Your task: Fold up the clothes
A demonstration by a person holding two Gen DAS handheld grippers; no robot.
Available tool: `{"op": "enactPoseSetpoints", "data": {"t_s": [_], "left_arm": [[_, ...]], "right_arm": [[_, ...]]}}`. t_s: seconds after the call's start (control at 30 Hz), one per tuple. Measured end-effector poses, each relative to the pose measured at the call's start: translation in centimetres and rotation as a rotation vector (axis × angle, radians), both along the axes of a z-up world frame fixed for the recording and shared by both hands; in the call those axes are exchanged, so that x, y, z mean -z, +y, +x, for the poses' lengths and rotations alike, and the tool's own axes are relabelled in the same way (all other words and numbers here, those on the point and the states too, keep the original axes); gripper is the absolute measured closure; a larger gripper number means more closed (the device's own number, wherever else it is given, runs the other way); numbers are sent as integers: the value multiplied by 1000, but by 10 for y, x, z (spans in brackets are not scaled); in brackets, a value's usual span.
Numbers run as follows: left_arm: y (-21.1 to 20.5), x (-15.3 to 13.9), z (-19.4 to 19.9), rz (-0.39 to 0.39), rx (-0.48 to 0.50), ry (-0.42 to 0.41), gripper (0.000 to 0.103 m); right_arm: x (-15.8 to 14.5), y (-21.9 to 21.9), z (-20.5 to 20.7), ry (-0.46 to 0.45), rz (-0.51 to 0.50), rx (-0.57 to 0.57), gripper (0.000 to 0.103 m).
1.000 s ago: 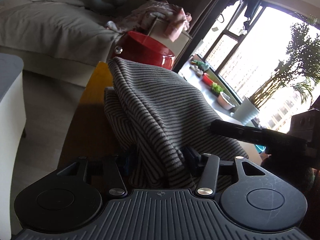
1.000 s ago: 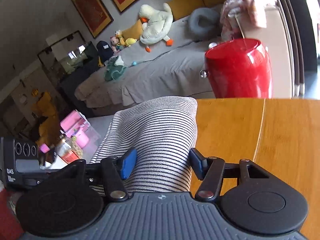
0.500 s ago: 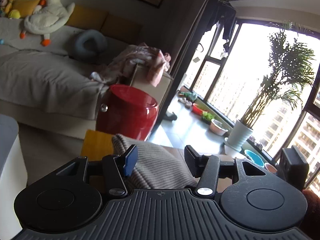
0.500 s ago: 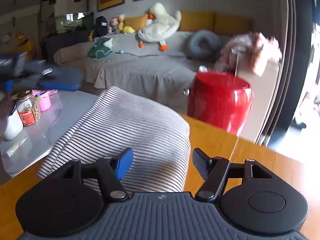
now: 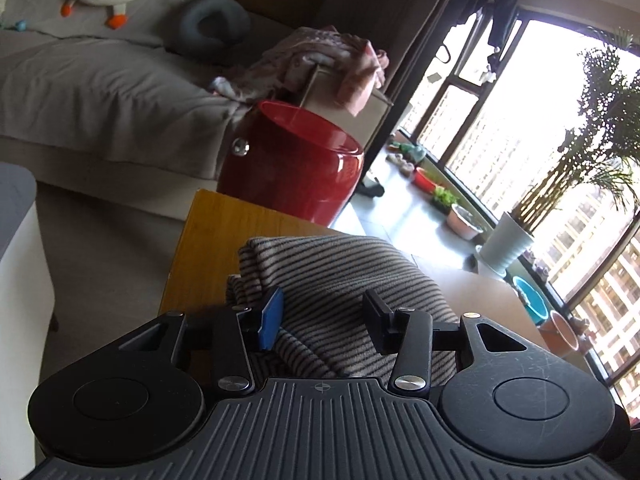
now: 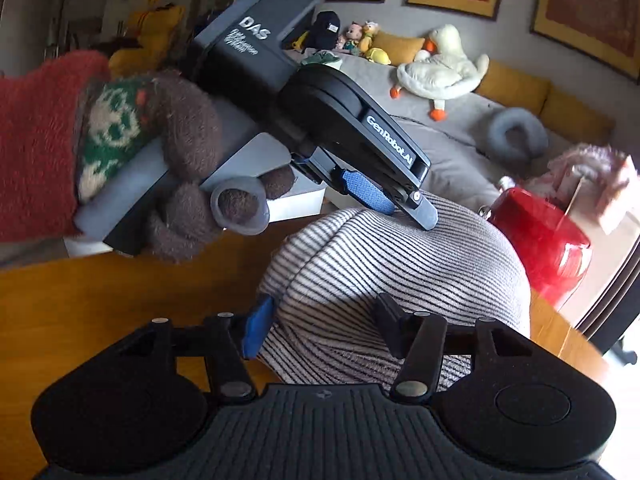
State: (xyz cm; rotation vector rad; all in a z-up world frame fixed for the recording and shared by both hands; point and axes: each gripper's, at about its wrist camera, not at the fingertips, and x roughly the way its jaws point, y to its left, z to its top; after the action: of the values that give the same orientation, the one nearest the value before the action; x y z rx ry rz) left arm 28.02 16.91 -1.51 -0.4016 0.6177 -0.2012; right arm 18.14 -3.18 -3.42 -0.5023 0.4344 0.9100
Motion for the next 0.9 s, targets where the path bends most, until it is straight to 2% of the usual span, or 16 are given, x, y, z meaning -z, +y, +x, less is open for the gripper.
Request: {"op": "enactPoseSetpoints", "data": {"t_s": [0.1,0.17,0.23,0.37,0.43,0.47,0.5,0.6,0.67,0.7,0.77,0.9], "left_arm": [[-4,-9,-12,16,-27,-16,55],[-10,-18,-23,46,-44,-30,47],[-19,-24,-36,92,-55,-33,45],[-33,-32,-63,115,-80,-18,43],[-40,-32,-80,129,-109,-8,39],[-43,-33,-88,136,-124,-3,33],[-47,-32,-98,143,-145,3,23],[-70,-18,-137,168,-195,27,5],[-86,-7,-163,186,-226,43,3],[-94,-2,-176,194,-241,52,0],[-109,8,-202,212,-272,68,0],[-125,21,-217,273,-321,85,0]], "right_arm": [[-11,-17,-4,63,55,15,43],[-21,-36,-6,126,127,43,37],[-24,-57,-6,170,189,104,26],[-25,-99,-8,246,301,239,15],[-24,-118,-10,277,346,302,2],[-20,-124,-14,283,353,328,0],[-17,-129,-18,289,360,354,0],[-8,-146,-29,306,380,431,0],[-1,-155,-37,316,375,484,0],[3,-154,-41,320,343,514,0],[12,-153,-50,332,290,560,0],[18,-155,-65,303,288,610,0]]}}
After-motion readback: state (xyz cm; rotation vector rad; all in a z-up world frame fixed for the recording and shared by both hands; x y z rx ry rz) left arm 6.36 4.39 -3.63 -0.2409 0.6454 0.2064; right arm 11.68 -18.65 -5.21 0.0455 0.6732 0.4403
